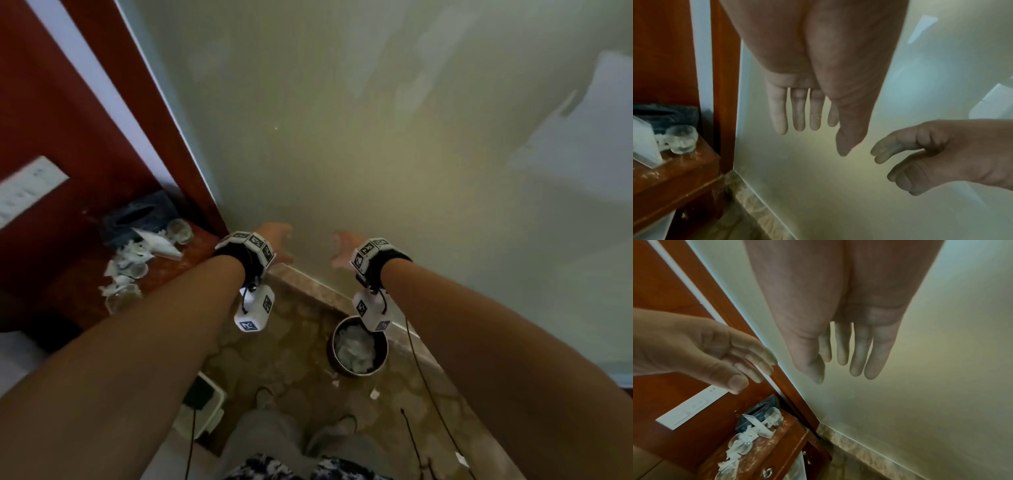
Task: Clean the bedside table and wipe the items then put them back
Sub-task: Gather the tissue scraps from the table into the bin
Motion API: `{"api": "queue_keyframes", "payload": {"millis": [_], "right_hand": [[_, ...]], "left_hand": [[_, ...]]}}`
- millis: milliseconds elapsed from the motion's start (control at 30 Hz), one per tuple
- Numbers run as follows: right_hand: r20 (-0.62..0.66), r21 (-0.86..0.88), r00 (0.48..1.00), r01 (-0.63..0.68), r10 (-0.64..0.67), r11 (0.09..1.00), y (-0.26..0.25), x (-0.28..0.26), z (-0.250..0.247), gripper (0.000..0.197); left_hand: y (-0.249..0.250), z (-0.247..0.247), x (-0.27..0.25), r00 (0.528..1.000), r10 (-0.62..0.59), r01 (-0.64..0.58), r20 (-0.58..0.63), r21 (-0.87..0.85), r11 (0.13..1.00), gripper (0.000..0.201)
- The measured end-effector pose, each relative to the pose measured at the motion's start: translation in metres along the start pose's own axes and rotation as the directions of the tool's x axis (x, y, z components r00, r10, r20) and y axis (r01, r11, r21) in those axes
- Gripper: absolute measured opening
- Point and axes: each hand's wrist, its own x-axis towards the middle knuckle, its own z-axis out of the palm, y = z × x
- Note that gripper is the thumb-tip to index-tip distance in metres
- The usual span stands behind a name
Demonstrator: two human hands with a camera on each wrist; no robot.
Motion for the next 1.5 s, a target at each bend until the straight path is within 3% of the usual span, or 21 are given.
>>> {"api": "queue_keyframes", "payload": {"millis": [167,433,667,867,1167,1500], "right_hand": [[0.02,-0.125,0.987,0.16,-0.159,0.979,-0.089,0.021,-0.029,0.083],[0.06,-0.284,0.938,0.343,-0.341,0.895,-0.232,0.015,-0.064,0.057],[0.121,-0.316,0.873,0.484,-0.472,0.816,-0.326,0.031,-0.064,0.054],[0.217,-0.329,0.803,0.596,-0.555,0.733,-0.379,0.062,-0.054,0.052],[0.36,-0.342,0.715,0.699,-0.6,0.628,-0.44,0.156,-0.052,0.049],[0.495,-0.386,0.662,0.747,-0.562,0.541,-0.484,0.231,-0.02,0.042]], "left_hand": [[-0.069,-0.067,-0.033,0.994,-0.055,0.049,-0.094,-0.06,0.997,0.072],[-0.181,-0.123,-0.083,0.958,-0.184,0.152,-0.219,-0.154,0.976,0.06],[-0.262,-0.145,-0.111,0.914,-0.323,0.271,-0.245,-0.224,0.936,0.054],[-0.311,-0.142,-0.106,0.866,-0.446,0.374,-0.226,-0.3,0.878,0.055],[-0.365,-0.147,-0.065,0.761,-0.638,0.557,-0.122,-0.382,0.737,0.05],[-0.425,-0.122,-0.038,0.647,-0.762,0.678,0.028,-0.478,0.558,0.055]]}}
